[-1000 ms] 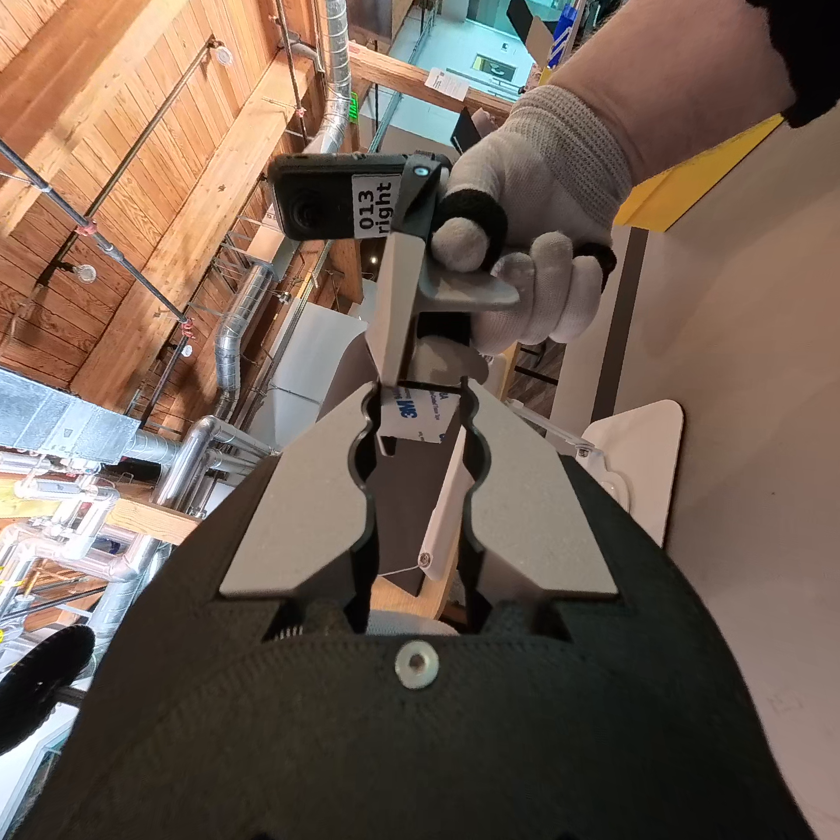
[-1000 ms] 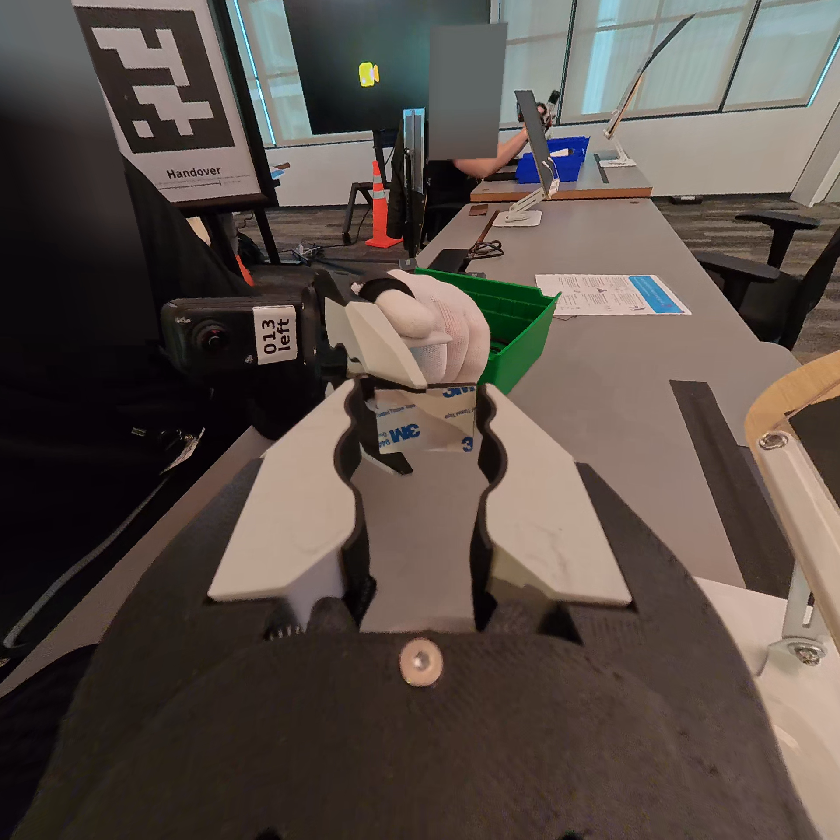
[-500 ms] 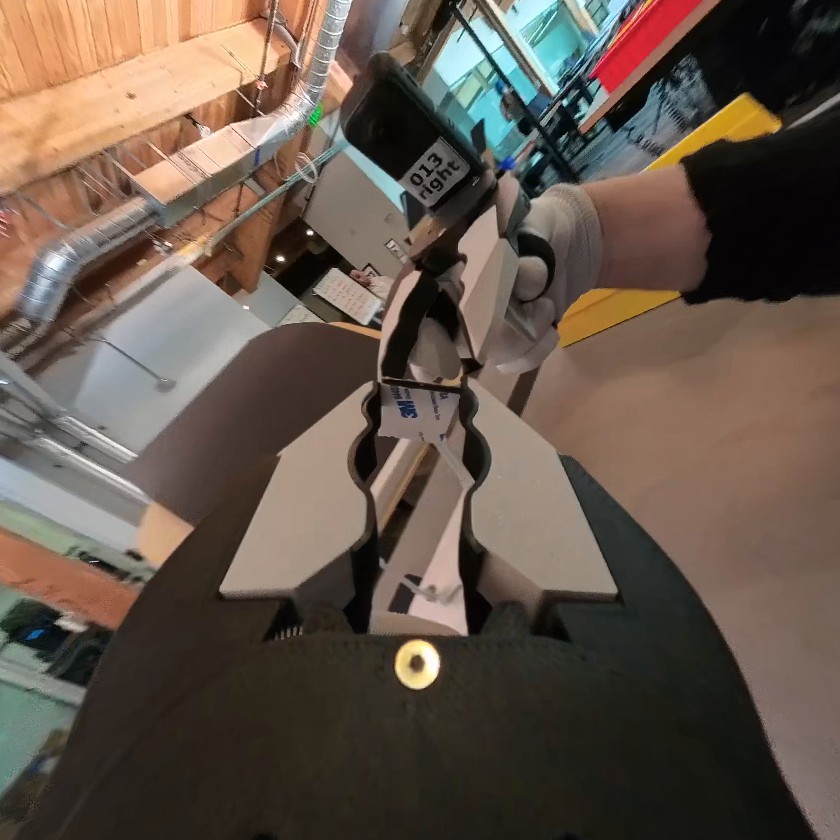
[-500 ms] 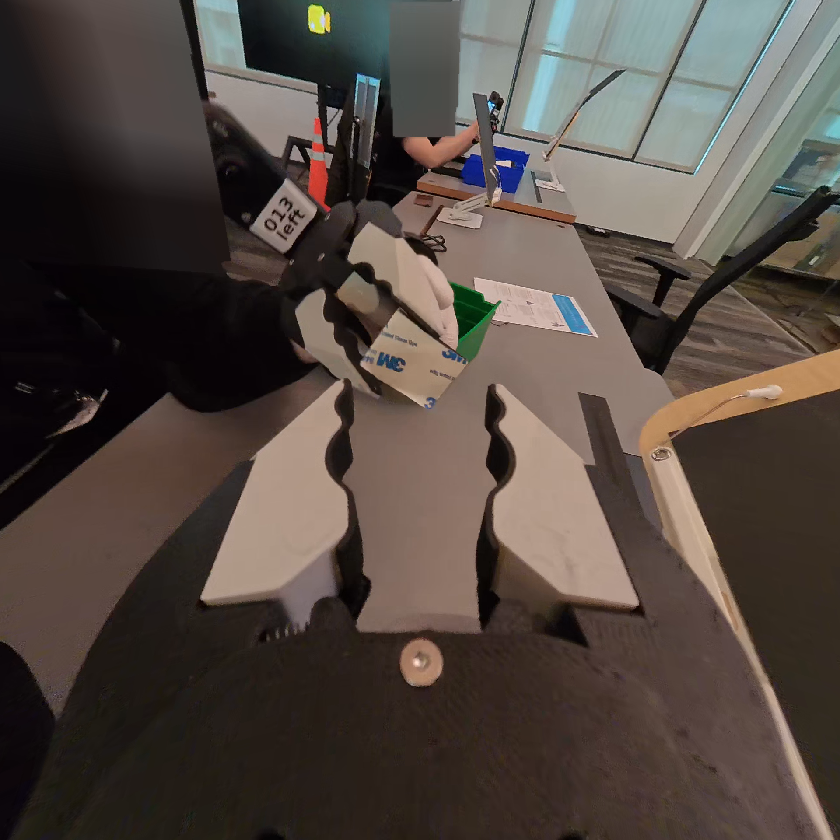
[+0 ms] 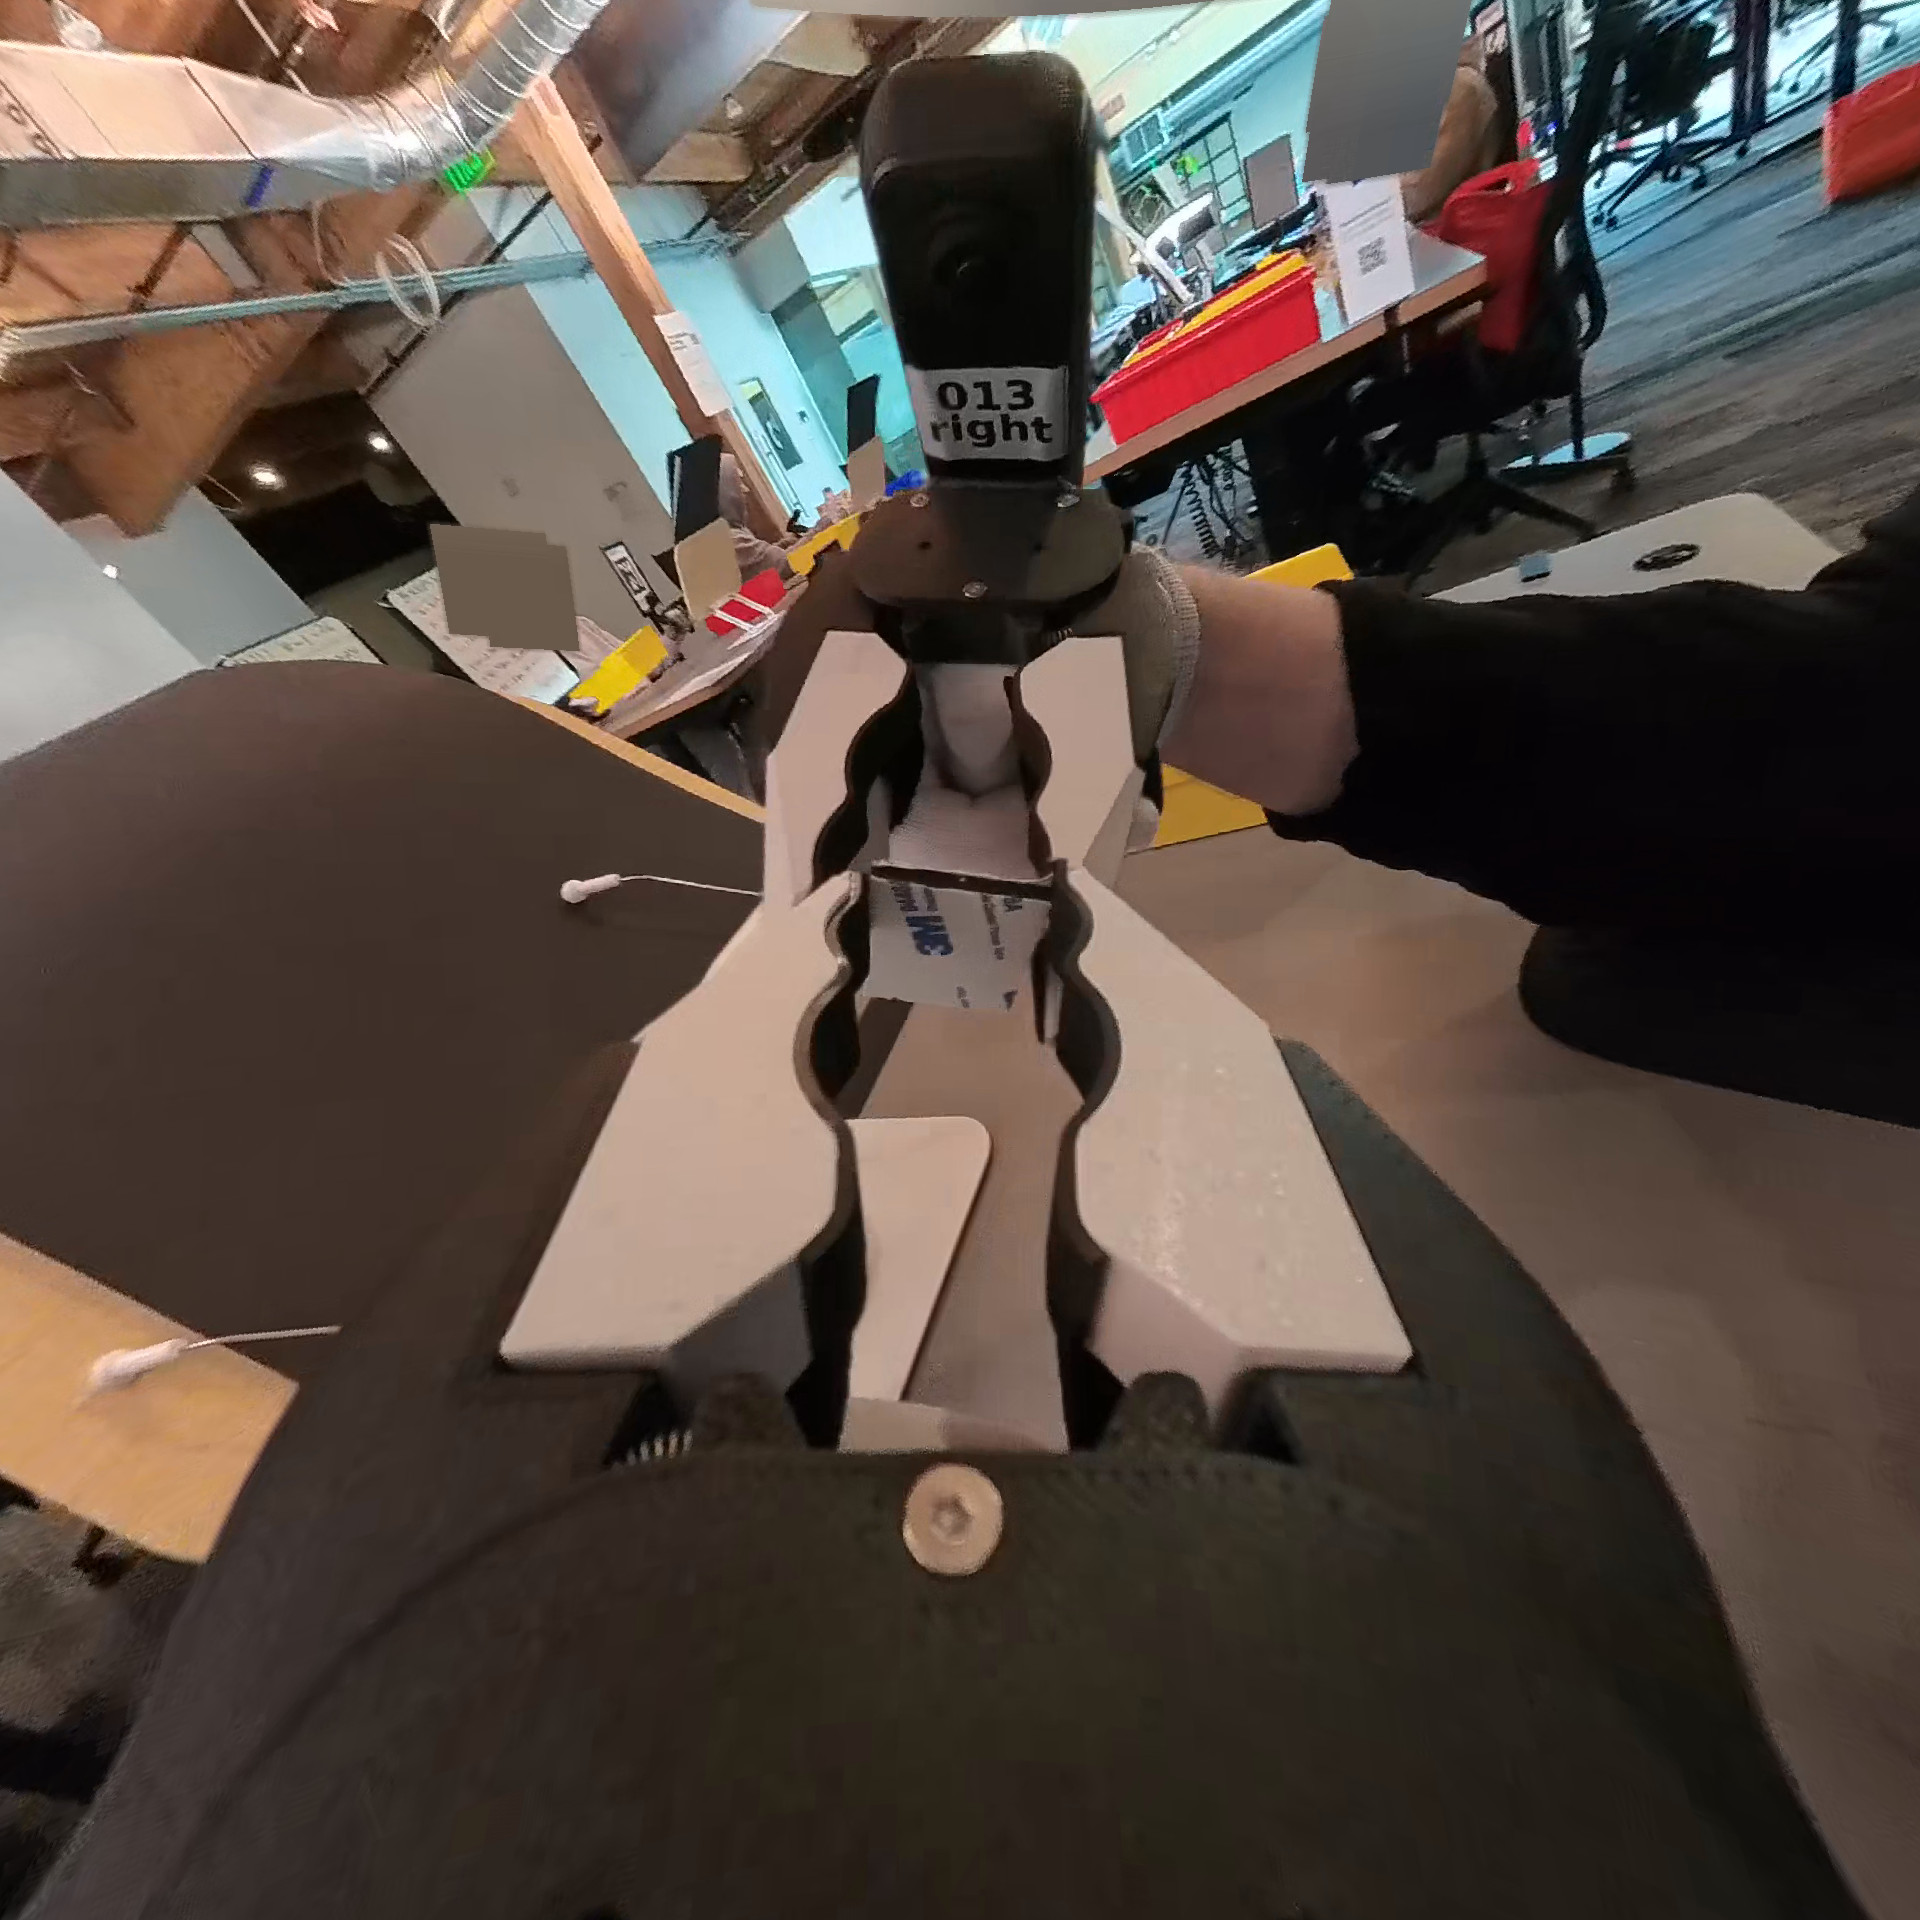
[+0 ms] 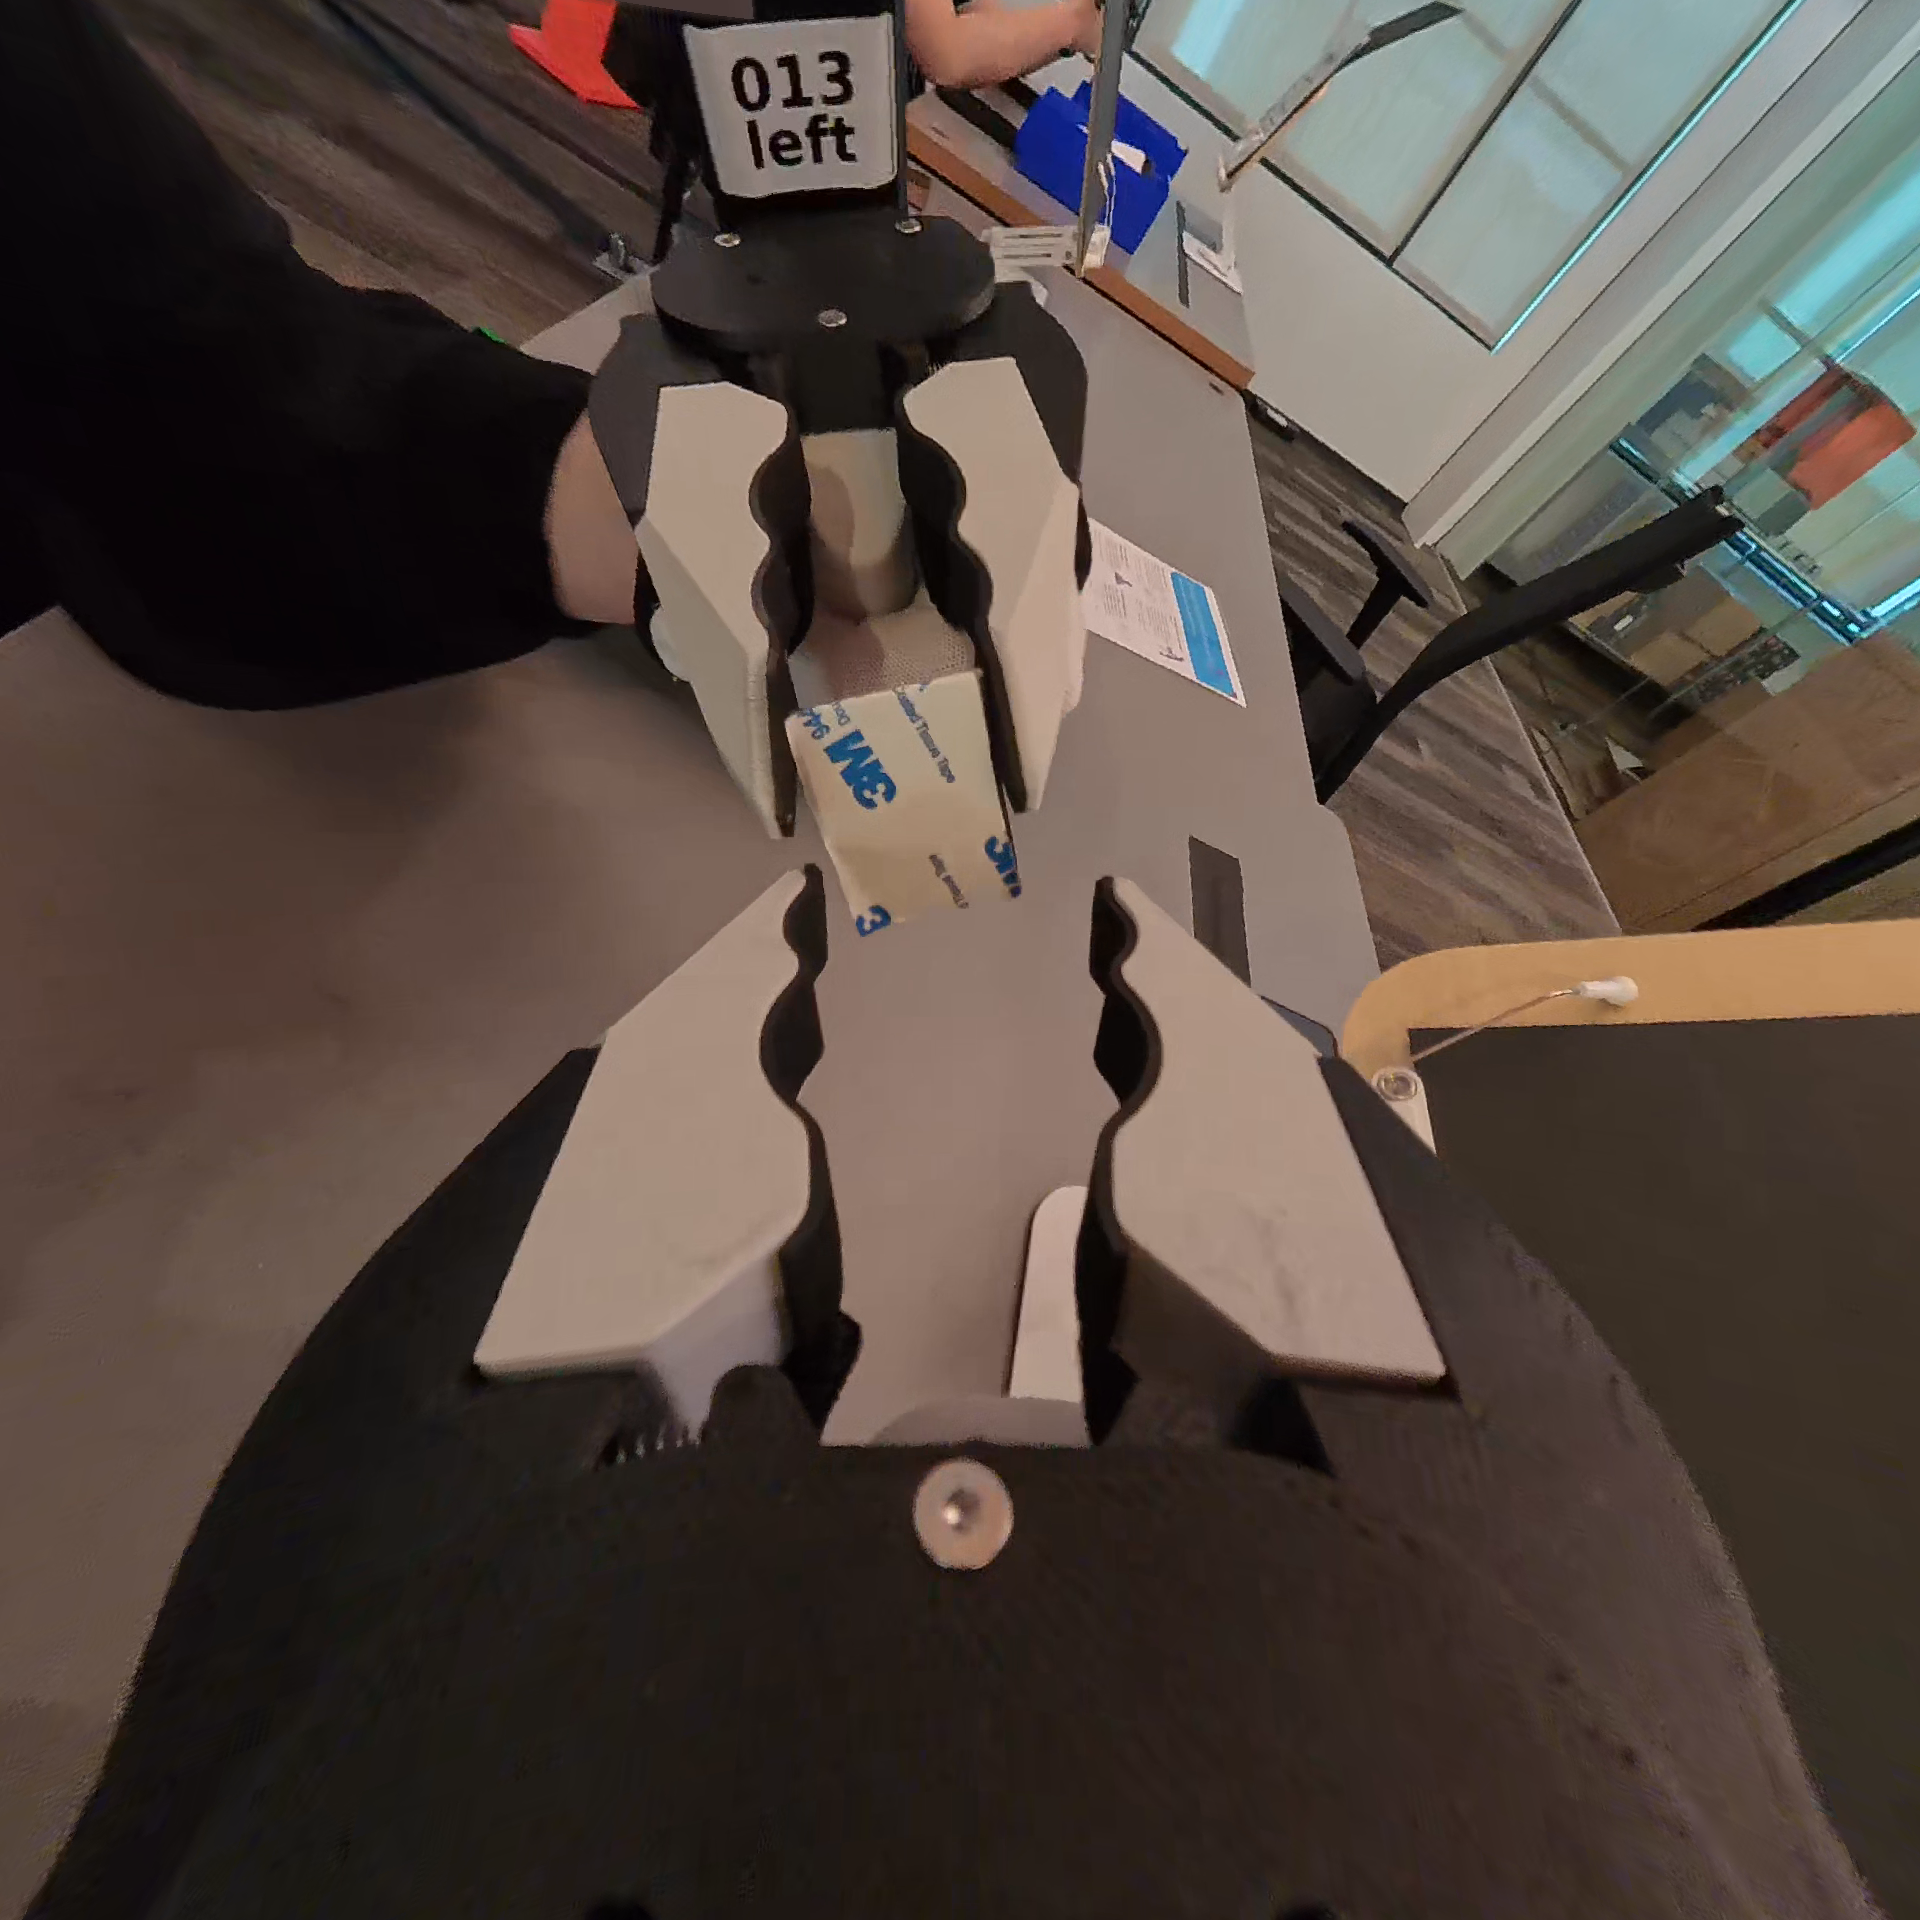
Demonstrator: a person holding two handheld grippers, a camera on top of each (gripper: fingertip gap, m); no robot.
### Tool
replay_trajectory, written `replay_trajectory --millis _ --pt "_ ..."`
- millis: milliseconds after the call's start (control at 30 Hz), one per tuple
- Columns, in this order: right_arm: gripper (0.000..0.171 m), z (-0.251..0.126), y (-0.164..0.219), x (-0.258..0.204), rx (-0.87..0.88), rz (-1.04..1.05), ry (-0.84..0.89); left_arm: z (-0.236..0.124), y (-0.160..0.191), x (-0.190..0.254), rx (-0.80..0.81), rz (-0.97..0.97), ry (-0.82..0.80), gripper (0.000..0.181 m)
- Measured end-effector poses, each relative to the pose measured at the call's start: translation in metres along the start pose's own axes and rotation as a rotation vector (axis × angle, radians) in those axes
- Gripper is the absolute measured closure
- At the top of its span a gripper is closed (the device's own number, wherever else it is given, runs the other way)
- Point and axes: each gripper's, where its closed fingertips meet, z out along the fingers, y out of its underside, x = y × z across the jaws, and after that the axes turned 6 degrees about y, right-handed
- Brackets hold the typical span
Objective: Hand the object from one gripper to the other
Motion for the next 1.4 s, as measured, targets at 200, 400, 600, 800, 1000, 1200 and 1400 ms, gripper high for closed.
replay_trajectory --millis 200,400,600,800,1000,1200,1400 --pt "0.128 0.006 0.003 -0.004 -0.046 -0.031 -0.005 0.001 0.002 0.002 0.013 -0.023 0.024 0.149" --pt "0.140 0.006 0.000 -0.006 -0.035 -0.034 -0.014 -0.002 0.000 -0.001 0.038 -0.040 0.019 0.149" --pt "0.141 0.006 0.000 -0.005 -0.044 -0.043 -0.004 -0.002 -0.001 -0.001 0.047 -0.039 0.013 0.149" --pt "0.141 0.002 0.007 0.005 -0.127 -0.079 0.067 -0.006 0.001 -0.011 0.014 0.011 -0.055 0.145" --pt "0.141 -0.005 0.042 0.019 -0.406 -0.177 0.176 -0.008 0.009 -0.016 -0.142 0.188 -0.140 0.144" --pt "0.141 -0.005 0.056 0.022 -0.565 -0.254 0.215 0.001 0.034 -0.019 -0.372 0.329 -0.198 0.140" --pt "0.141 -0.003 0.049 0.018 -0.564 -0.285 0.214 0.006 0.043 -0.019 -0.409 0.344 -0.204 0.137"
